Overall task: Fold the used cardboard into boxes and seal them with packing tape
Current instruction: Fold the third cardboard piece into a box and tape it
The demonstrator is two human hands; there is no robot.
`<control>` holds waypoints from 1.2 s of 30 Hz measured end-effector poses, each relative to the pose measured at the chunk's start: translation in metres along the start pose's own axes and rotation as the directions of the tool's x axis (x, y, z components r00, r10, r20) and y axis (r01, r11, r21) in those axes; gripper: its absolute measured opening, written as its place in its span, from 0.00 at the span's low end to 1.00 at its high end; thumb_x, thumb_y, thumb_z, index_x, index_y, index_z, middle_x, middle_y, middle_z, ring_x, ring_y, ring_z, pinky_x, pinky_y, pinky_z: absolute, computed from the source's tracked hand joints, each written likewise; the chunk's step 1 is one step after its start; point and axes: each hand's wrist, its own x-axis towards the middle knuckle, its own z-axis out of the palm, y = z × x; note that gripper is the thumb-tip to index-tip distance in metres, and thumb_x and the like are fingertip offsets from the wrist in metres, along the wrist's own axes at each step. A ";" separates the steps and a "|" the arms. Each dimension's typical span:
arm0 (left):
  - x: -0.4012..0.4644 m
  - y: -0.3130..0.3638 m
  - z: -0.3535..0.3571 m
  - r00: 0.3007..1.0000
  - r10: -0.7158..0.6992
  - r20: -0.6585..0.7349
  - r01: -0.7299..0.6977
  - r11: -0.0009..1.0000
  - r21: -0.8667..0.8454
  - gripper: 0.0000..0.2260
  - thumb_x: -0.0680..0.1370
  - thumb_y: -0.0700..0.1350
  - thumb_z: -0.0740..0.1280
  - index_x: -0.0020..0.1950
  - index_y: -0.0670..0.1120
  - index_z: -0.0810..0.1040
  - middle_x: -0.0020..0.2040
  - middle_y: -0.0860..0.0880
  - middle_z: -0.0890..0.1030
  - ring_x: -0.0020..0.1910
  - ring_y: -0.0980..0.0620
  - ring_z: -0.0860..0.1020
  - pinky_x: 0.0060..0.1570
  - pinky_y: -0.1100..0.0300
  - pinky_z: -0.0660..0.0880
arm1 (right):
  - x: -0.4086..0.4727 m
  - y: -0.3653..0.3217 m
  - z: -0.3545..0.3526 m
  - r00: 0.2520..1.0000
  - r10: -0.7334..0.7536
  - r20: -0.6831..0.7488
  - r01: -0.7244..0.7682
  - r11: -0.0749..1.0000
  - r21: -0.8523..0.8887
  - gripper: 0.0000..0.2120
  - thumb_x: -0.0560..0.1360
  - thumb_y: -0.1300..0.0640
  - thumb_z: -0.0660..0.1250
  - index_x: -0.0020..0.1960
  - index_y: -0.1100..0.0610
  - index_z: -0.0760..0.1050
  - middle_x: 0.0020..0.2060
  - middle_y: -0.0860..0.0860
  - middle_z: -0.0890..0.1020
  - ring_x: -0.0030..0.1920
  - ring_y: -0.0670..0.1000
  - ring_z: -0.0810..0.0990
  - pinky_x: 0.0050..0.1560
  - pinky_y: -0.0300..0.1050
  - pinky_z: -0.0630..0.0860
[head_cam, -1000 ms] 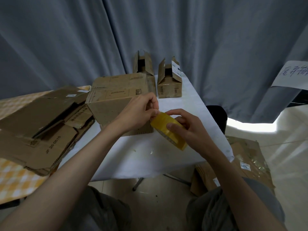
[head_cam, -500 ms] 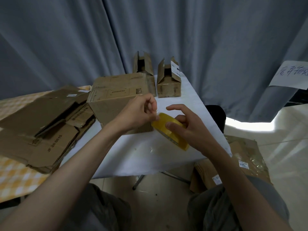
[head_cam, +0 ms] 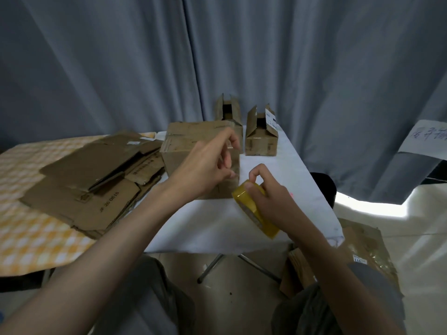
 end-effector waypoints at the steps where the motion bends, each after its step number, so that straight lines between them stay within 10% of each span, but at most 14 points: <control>1: -0.002 -0.002 -0.003 1.000 0.001 -0.020 -0.001 1.000 0.006 0.23 0.69 0.35 0.77 0.52 0.54 0.71 0.36 0.53 0.78 0.34 0.58 0.78 0.35 0.70 0.72 | 0.002 -0.004 0.002 1.000 -0.007 -0.015 0.006 1.000 -0.013 0.05 0.82 0.47 0.58 0.48 0.45 0.64 0.27 0.47 0.69 0.27 0.43 0.71 0.32 0.42 0.68; 12: -0.001 -0.036 -0.041 0.968 -0.241 -0.073 0.238 0.970 -0.051 0.21 0.67 0.35 0.79 0.56 0.48 0.78 0.37 0.52 0.84 0.32 0.63 0.79 0.34 0.73 0.70 | 0.021 -0.049 0.001 0.968 0.177 0.180 -0.198 0.974 0.107 0.13 0.78 0.42 0.66 0.55 0.45 0.66 0.43 0.49 0.79 0.43 0.46 0.78 0.39 0.41 0.72; 25: 0.005 -0.085 -0.086 0.971 -0.217 -0.095 0.227 0.967 0.116 0.18 0.71 0.35 0.76 0.57 0.47 0.77 0.38 0.52 0.85 0.47 0.54 0.80 0.50 0.58 0.75 | 0.018 -0.083 0.061 0.863 0.290 0.414 -0.504 0.538 0.676 0.19 0.75 0.62 0.72 0.65 0.59 0.75 0.54 0.58 0.84 0.55 0.57 0.83 0.59 0.52 0.79; 31: 0.014 -0.108 -0.090 0.983 -0.152 -0.101 0.165 0.977 0.132 0.17 0.73 0.37 0.74 0.58 0.48 0.74 0.38 0.55 0.82 0.49 0.50 0.75 0.42 0.59 0.68 | 0.023 -0.085 0.084 0.850 0.243 0.468 -0.504 0.633 0.588 0.15 0.75 0.50 0.72 0.56 0.59 0.83 0.54 0.59 0.85 0.57 0.59 0.83 0.62 0.54 0.77; 36: 0.020 -0.120 -0.081 0.969 -0.221 -0.108 0.224 0.974 0.019 0.15 0.76 0.35 0.70 0.58 0.47 0.71 0.40 0.50 0.82 0.37 0.66 0.76 0.40 0.66 0.69 | 0.031 -0.090 0.088 0.890 0.232 0.393 -0.438 0.678 0.590 0.12 0.74 0.50 0.74 0.53 0.55 0.83 0.46 0.56 0.85 0.47 0.53 0.81 0.51 0.51 0.77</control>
